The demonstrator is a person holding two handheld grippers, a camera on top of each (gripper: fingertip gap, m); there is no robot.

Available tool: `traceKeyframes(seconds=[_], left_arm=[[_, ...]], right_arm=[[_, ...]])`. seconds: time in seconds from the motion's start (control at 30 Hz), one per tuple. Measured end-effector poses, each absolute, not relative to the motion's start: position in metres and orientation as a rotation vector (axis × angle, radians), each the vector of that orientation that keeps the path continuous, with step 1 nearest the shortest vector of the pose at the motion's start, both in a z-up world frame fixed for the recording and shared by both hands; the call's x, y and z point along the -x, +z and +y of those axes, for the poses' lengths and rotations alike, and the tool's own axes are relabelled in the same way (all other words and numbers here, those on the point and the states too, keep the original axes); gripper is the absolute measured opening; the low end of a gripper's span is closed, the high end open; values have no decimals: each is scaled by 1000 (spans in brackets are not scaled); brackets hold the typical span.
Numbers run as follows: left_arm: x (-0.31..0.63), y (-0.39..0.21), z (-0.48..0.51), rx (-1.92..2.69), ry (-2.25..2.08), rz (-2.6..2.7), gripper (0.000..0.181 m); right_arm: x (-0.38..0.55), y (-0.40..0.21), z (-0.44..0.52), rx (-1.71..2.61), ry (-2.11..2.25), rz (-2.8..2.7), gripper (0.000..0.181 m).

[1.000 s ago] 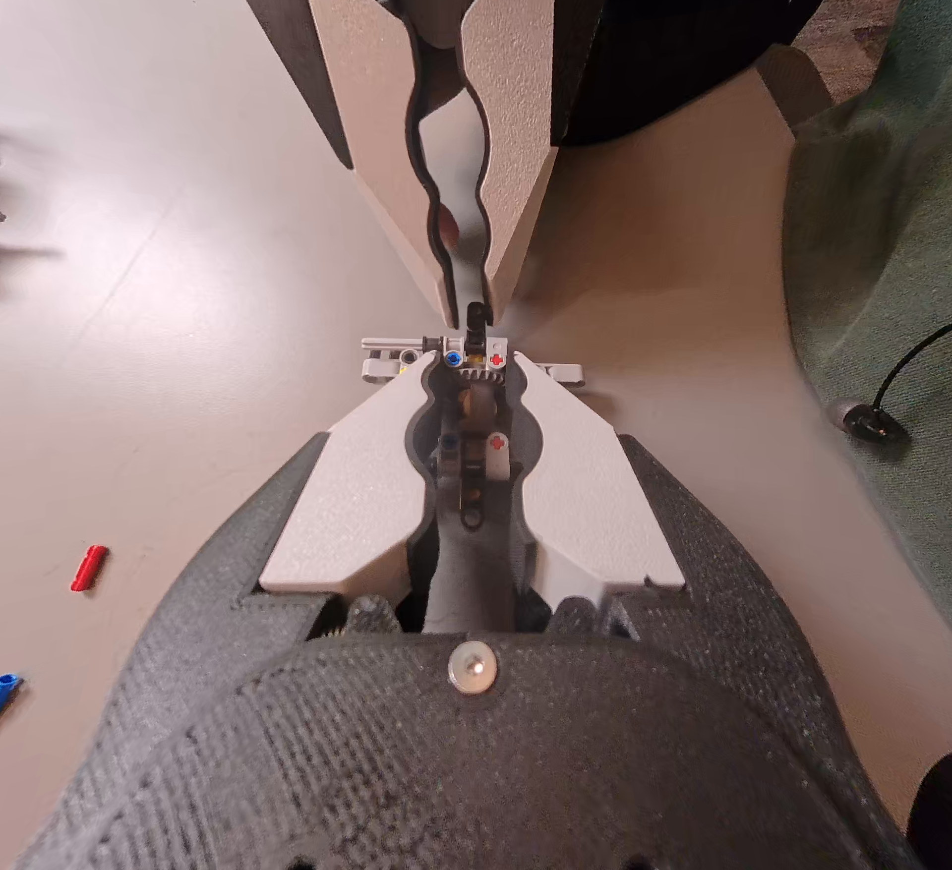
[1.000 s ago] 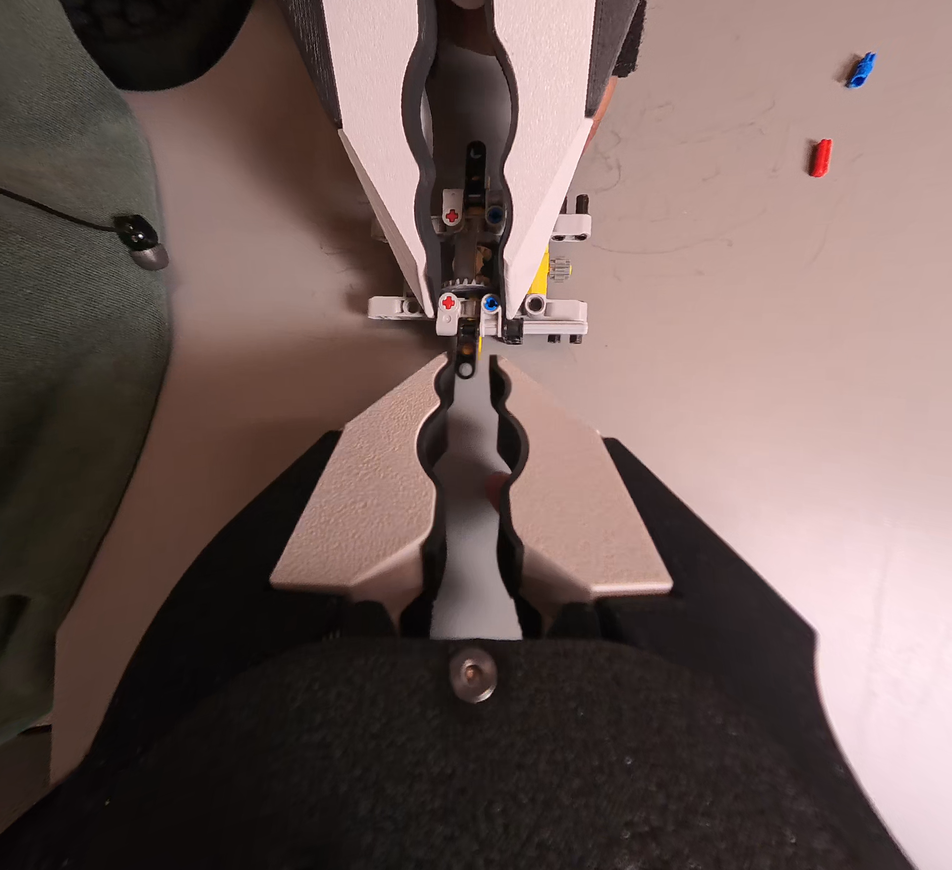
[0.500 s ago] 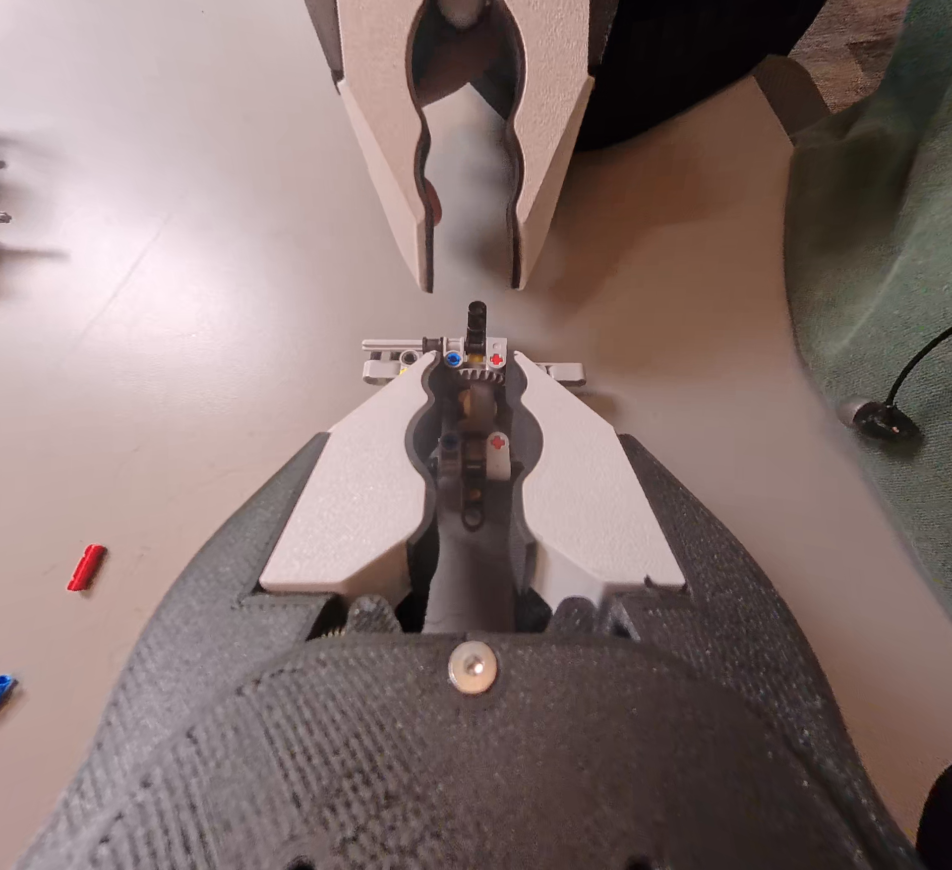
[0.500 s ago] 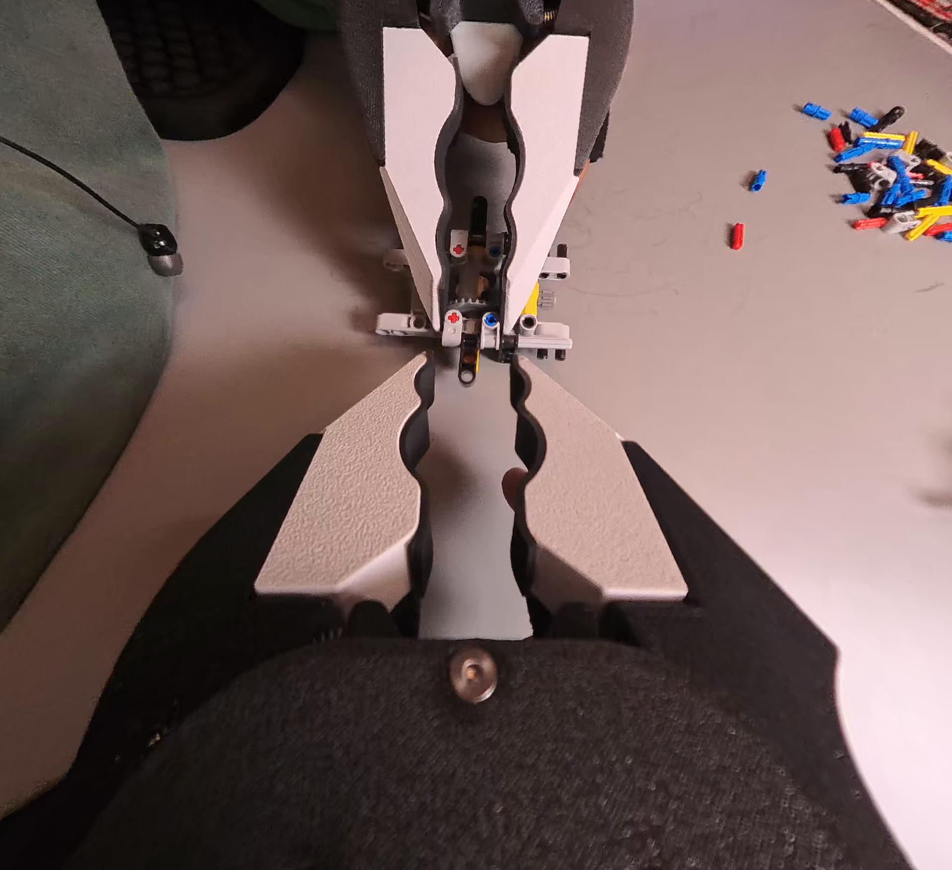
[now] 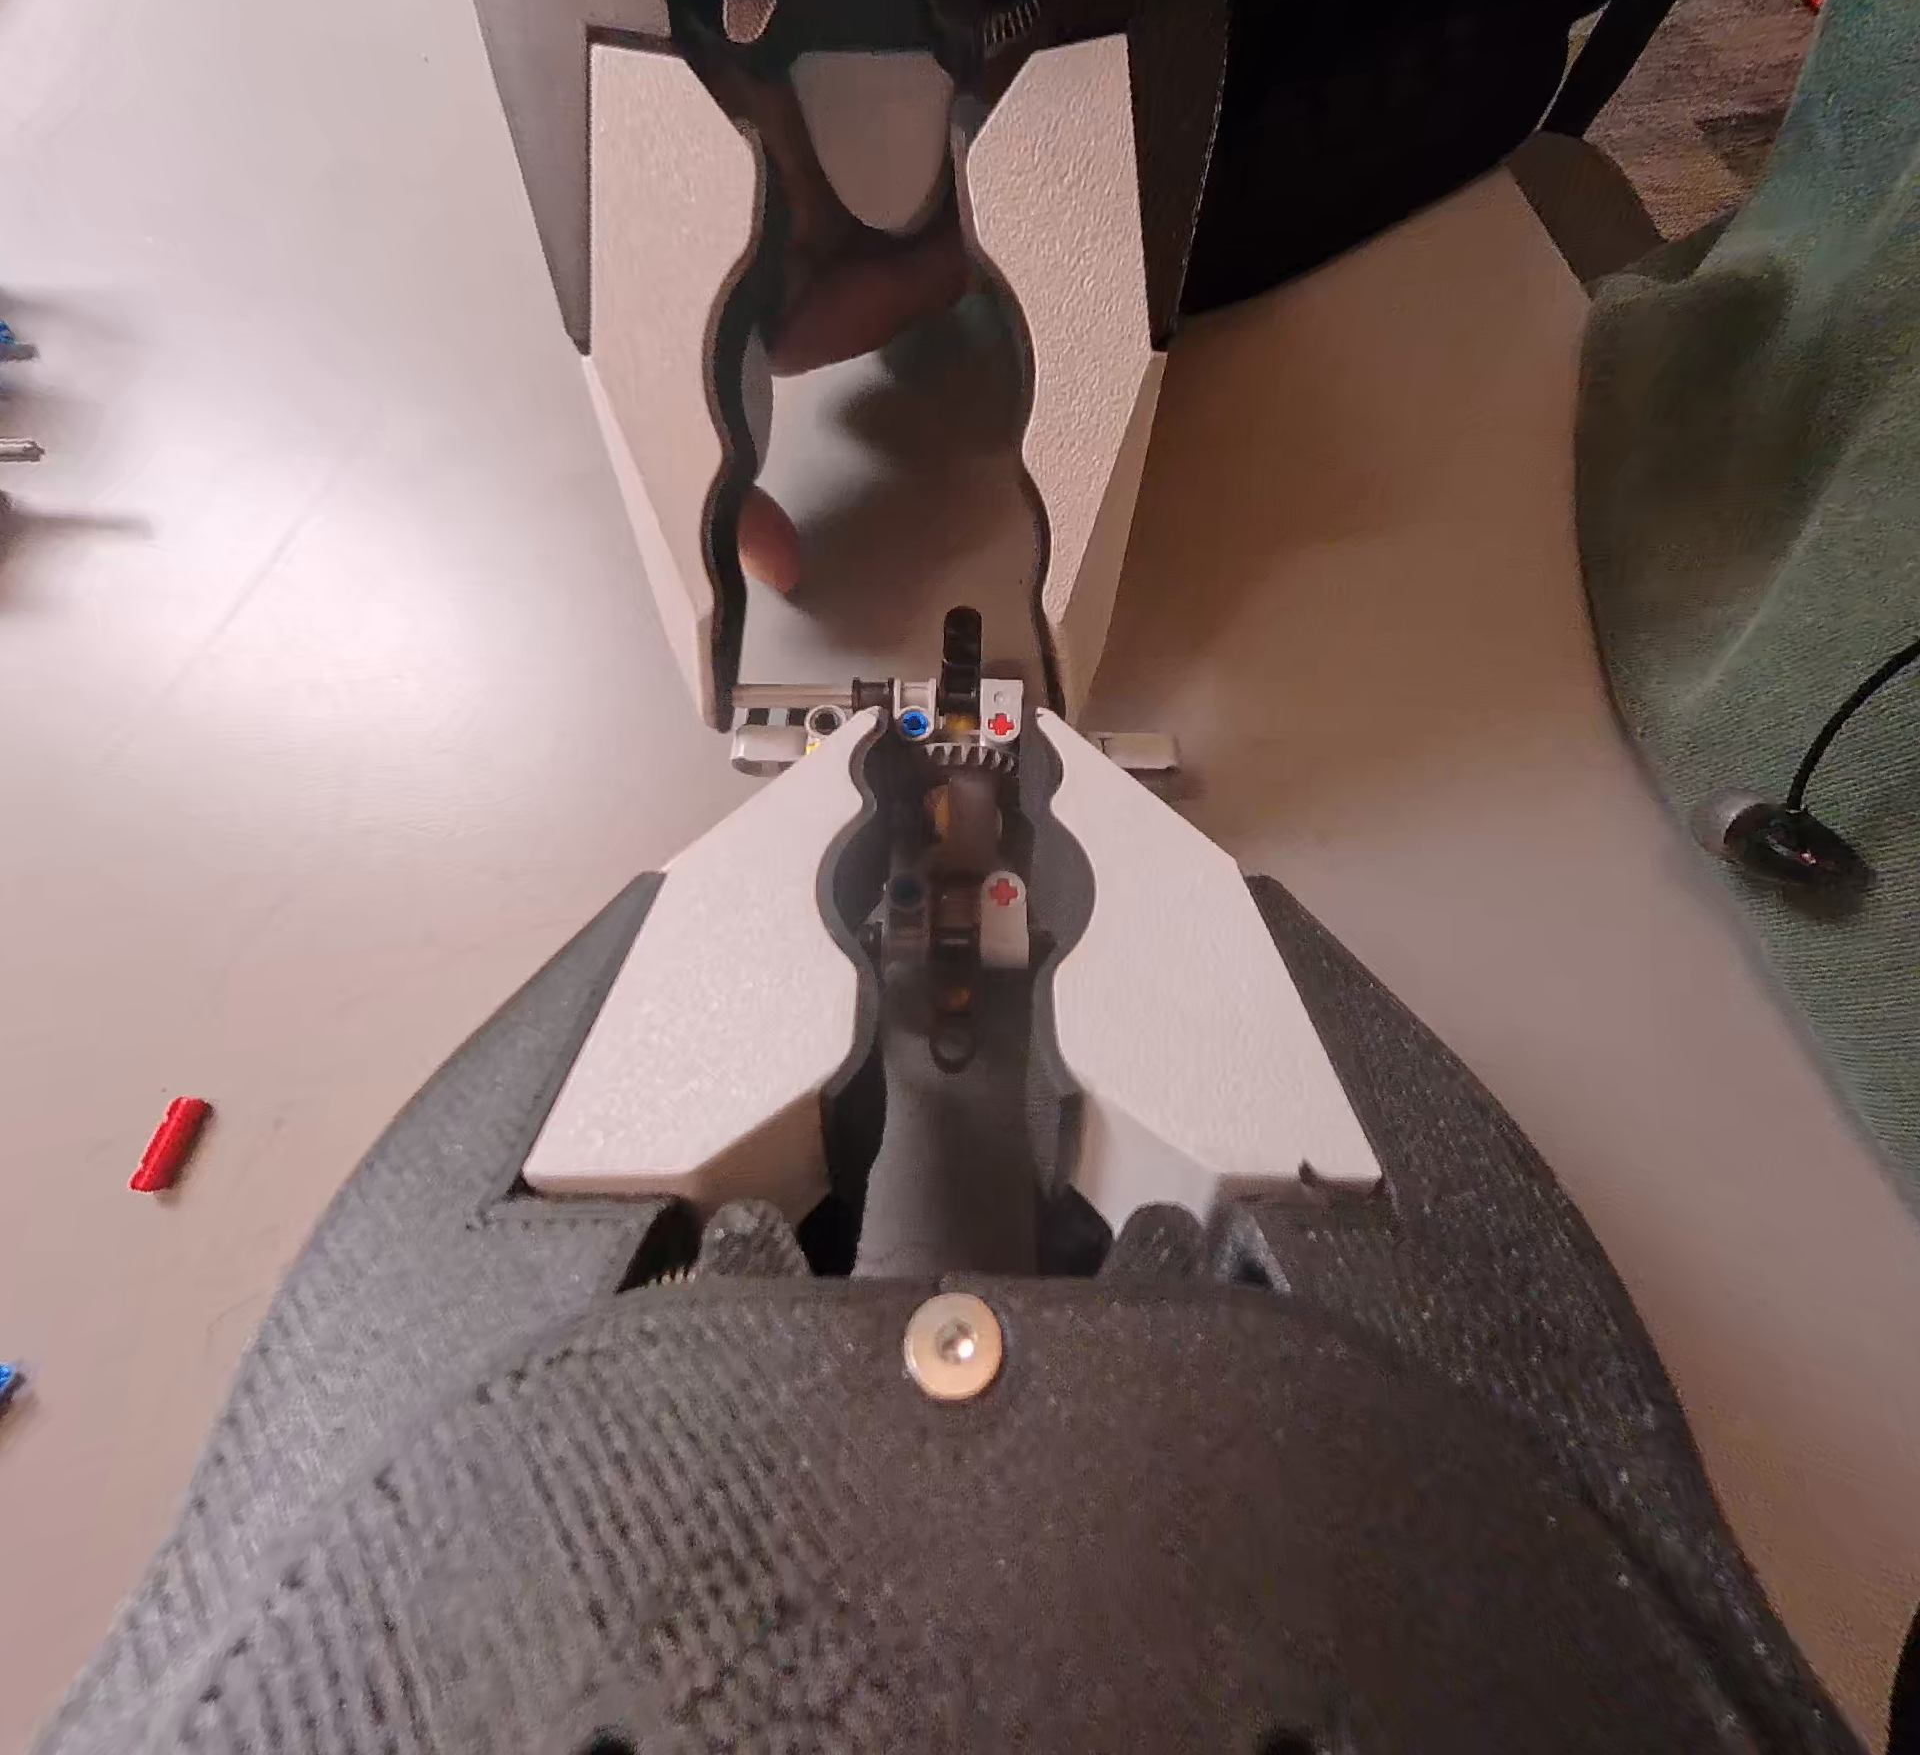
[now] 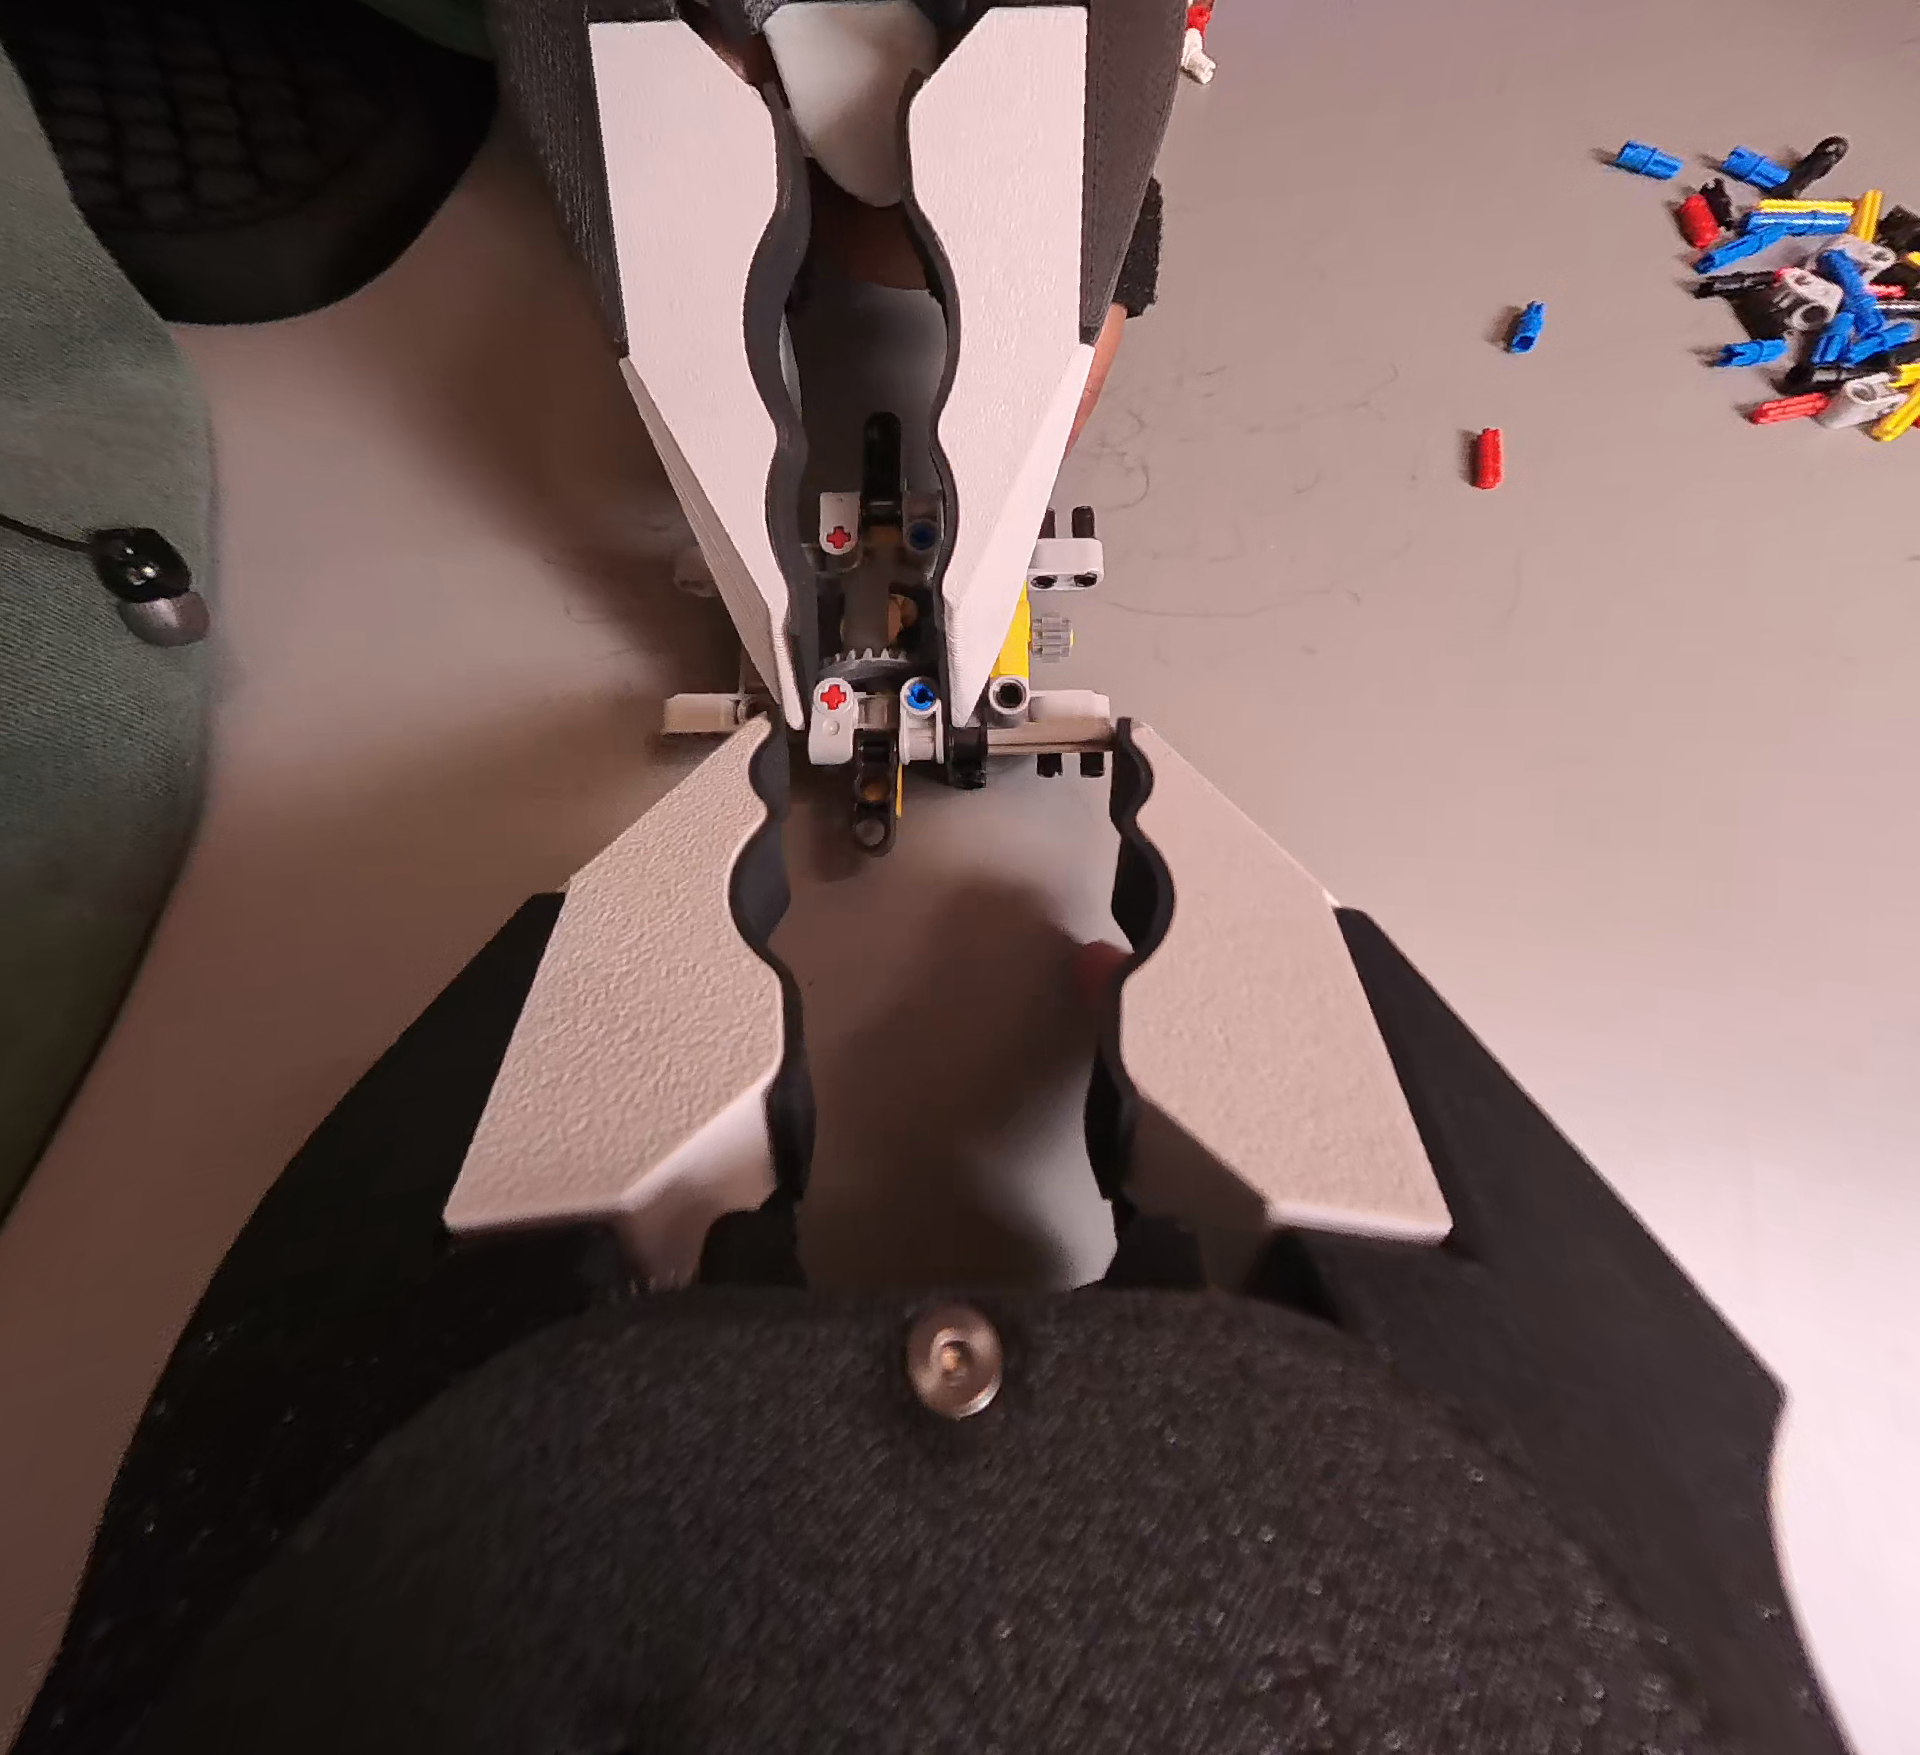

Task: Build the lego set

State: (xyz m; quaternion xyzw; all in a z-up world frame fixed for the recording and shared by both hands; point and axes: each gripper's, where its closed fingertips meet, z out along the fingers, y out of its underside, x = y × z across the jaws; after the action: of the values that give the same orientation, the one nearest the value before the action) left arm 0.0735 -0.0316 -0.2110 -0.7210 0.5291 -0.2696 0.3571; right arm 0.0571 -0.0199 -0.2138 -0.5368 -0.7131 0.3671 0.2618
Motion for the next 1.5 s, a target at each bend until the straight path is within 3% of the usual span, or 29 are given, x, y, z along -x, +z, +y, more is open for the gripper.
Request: traceKeyframes(seconds=[0.83, 1.1, 1.2, 1.5], left_arm=[[-69, -209, -35, 1882, -779, 1236, 22], [-51, -200, -37, 1901, -778, 1194, 34], [-52, -204, -37, 1888, -720, 1213, 18], [-55, -205, -44, 1864, -719, 1222, 4]], right_arm=[[-55, -216, -20, 1413, 985, -1935, 55], [-54, -215, -23, 1396, 984, -1944, 55], [-53, -215, -23, 1394, 981, -1944, 54], [-52, -216, -25, 1389, 974, -1951, 54]])
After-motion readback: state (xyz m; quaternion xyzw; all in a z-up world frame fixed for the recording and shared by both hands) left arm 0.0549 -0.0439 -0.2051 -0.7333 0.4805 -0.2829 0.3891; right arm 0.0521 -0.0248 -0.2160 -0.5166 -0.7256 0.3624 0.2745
